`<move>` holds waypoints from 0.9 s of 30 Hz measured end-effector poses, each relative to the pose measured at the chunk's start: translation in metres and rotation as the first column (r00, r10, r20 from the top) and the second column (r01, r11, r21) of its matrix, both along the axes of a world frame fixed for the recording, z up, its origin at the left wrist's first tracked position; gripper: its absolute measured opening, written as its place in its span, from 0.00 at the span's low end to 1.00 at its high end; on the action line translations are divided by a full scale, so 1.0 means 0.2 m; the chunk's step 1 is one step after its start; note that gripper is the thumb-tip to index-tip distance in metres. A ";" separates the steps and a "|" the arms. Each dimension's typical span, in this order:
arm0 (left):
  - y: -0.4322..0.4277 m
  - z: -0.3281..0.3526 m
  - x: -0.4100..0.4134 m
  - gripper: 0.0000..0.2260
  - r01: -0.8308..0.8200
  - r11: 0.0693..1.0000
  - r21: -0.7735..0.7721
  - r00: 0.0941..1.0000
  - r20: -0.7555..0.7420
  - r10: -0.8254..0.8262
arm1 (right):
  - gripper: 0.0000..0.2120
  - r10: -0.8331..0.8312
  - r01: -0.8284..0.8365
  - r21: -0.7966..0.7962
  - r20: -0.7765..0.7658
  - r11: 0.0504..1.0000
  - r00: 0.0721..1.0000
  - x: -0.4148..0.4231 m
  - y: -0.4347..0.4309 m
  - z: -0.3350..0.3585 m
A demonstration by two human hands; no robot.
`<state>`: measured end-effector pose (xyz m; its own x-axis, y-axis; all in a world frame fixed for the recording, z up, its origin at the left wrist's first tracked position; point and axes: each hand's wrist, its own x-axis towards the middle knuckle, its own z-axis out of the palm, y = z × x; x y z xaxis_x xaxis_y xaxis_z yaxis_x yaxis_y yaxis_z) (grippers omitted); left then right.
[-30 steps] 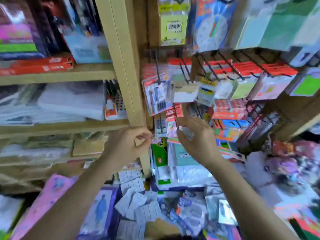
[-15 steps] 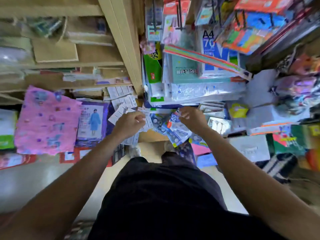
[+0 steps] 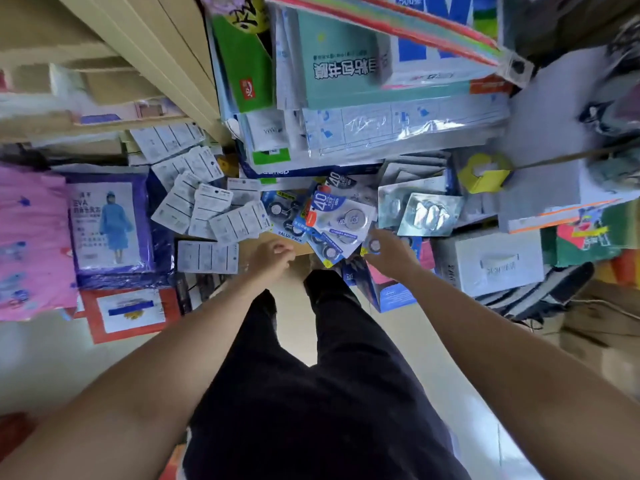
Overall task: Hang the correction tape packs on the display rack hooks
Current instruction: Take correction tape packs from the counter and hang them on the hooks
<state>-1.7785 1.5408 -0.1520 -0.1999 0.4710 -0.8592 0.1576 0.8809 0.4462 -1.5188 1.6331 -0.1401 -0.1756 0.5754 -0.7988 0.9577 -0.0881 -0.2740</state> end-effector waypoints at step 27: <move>0.07 -0.73 0.26 0.07 -0.510 0.858 0.065 0.856 0.132 0.499 | 0.34 0.168 -0.097 0.379 -0.159 0.921 0.973 0.02 0.16 -0.73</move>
<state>-1.7275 1.5544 -0.2982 -0.3424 0.4095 -0.8456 -0.3502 0.7795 0.5193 -1.5150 1.6645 -0.2866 -0.3940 0.7822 -0.4826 0.8828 0.1760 -0.4355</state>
